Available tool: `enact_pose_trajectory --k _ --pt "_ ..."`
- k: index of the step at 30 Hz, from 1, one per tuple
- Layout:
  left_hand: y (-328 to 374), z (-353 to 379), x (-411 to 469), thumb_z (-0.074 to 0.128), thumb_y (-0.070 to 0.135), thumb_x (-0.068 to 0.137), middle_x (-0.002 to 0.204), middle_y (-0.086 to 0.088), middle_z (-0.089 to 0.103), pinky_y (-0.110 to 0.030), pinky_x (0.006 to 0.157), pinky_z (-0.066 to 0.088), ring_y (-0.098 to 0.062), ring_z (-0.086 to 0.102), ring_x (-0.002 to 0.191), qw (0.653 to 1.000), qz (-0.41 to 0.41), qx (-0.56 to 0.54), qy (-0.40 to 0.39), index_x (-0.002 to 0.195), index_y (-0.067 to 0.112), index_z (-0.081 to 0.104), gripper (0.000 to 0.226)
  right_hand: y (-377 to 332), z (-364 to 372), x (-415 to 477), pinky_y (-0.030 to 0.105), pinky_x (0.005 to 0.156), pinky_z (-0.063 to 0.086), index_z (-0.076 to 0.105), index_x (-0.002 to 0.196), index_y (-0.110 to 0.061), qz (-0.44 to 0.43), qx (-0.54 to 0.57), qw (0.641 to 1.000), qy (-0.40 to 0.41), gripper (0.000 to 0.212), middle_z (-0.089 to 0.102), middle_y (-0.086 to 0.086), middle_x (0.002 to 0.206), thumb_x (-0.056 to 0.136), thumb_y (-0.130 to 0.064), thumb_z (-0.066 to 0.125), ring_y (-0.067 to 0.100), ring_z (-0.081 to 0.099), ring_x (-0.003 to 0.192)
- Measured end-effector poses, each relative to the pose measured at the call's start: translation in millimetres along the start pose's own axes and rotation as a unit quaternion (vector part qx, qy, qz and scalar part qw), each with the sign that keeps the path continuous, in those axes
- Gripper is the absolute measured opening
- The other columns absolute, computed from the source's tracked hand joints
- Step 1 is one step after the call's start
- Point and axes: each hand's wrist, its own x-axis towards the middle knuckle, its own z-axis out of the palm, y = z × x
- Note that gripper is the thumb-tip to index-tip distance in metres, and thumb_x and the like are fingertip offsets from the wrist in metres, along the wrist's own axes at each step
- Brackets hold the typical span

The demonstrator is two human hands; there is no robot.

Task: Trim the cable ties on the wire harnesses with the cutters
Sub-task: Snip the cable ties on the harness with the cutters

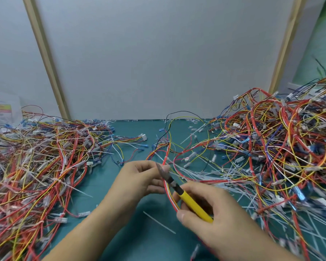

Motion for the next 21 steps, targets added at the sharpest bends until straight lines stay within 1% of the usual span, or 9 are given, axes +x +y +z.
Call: enact_pose_trajectory --k 2,3,5,7,10,12,13,18,21 --pt "1 -1 0 0.071 0.013 0.082 0.074 -0.015 0.072 -0.021 0.056 0.055 -0.02 0.067 0.06 1.0 0.004 -0.016 -0.007 0.07 0.012 0.077 0.013 -2 -2 0 0.022 0.063 0.046 0.067 0.094 -0.033 0.01 0.05 0.999 0.005 0.019 0.062 -0.002 0.069 0.075 -0.034 0.067 0.007 0.054 0.062" --pt "3 0 -1 0.073 0.017 0.077 0.079 -0.017 0.073 -0.022 0.059 0.056 -0.02 0.068 0.063 1.0 0.009 -0.024 -0.01 0.072 0.011 0.077 0.009 -3 -3 1 0.024 0.064 0.047 0.067 0.092 -0.034 0.009 0.068 0.997 0.027 0.017 0.063 -0.001 0.071 0.075 -0.035 0.068 0.009 0.055 0.063" --pt "4 1 -3 0.074 0.024 0.072 0.083 -0.017 0.074 -0.023 0.065 0.058 -0.02 0.07 0.068 0.999 0.028 -0.012 -0.022 0.077 0.01 0.077 0.015 -3 -6 3 0.03 0.062 0.051 0.066 0.088 -0.032 -0.003 0.104 0.989 0.103 0.014 0.064 0.003 0.075 0.077 -0.032 0.074 0.016 0.059 0.064" --pt "3 3 -4 0.073 0.025 0.074 0.084 -0.017 0.075 -0.023 0.068 0.058 -0.02 0.071 0.073 0.999 0.043 0.014 -0.029 0.084 0.004 0.075 0.023 -1 -11 4 0.027 0.062 0.056 0.065 0.088 -0.03 -0.011 0.138 0.973 0.182 0.017 0.065 0.002 0.077 0.083 -0.022 0.079 0.019 0.065 0.066" --pt "0 5 -4 0.072 0.017 0.081 0.081 -0.016 0.075 -0.022 0.067 0.055 -0.019 0.071 0.073 0.997 0.054 0.05 -0.022 0.087 -0.004 0.071 0.022 -1 -16 5 0.044 0.071 0.059 0.063 0.094 -0.033 -0.024 0.091 0.969 0.228 0.017 0.067 0.004 0.083 0.086 -0.025 0.076 0.03 0.067 0.071" --pt "0 6 -5 0.076 0.011 0.081 0.078 -0.016 0.075 -0.023 0.066 0.054 -0.02 0.071 0.07 0.995 0.057 0.074 -0.02 0.082 -0.001 0.071 0.014 0 -15 5 0.055 0.072 0.056 0.061 0.097 -0.034 -0.028 0.039 0.977 0.207 0.017 0.068 0.0 0.091 0.087 -0.026 0.072 0.037 0.063 0.072" --pt "1 7 -6 0.08 0.012 0.078 0.076 -0.016 0.075 -0.022 0.066 0.054 -0.02 0.07 0.069 0.995 0.057 0.078 -0.024 0.079 0.003 0.072 0.012 1 -14 6 0.054 0.071 0.056 0.061 0.098 -0.035 -0.023 0.013 0.981 0.193 0.019 0.068 -0.001 0.091 0.088 -0.022 0.071 0.036 0.063 0.07" --pt "3 10 -9 0.085 0.019 0.07 0.075 -0.016 0.074 -0.021 0.065 0.053 -0.017 0.07 0.067 0.994 0.058 0.072 -0.059 0.073 0.014 0.075 0.012 10 -12 8 0.013 0.057 0.046 0.063 0.092 -0.027 0.0 -0.058 0.986 0.157 0.014 0.065 -0.017 0.073 0.087 -0.015 0.071 0.005 0.061 0.064" --pt "3 10 -10 0.082 0.016 0.074 0.075 -0.017 0.074 -0.019 0.063 0.052 -0.016 0.069 0.065 0.993 0.058 0.075 -0.068 0.073 0.011 0.073 0.01 11 -12 10 0.011 0.064 0.047 0.063 0.088 -0.027 0.016 -0.025 0.99 0.137 0.018 0.068 -0.015 0.081 0.087 -0.012 0.072 0.002 0.063 0.071"
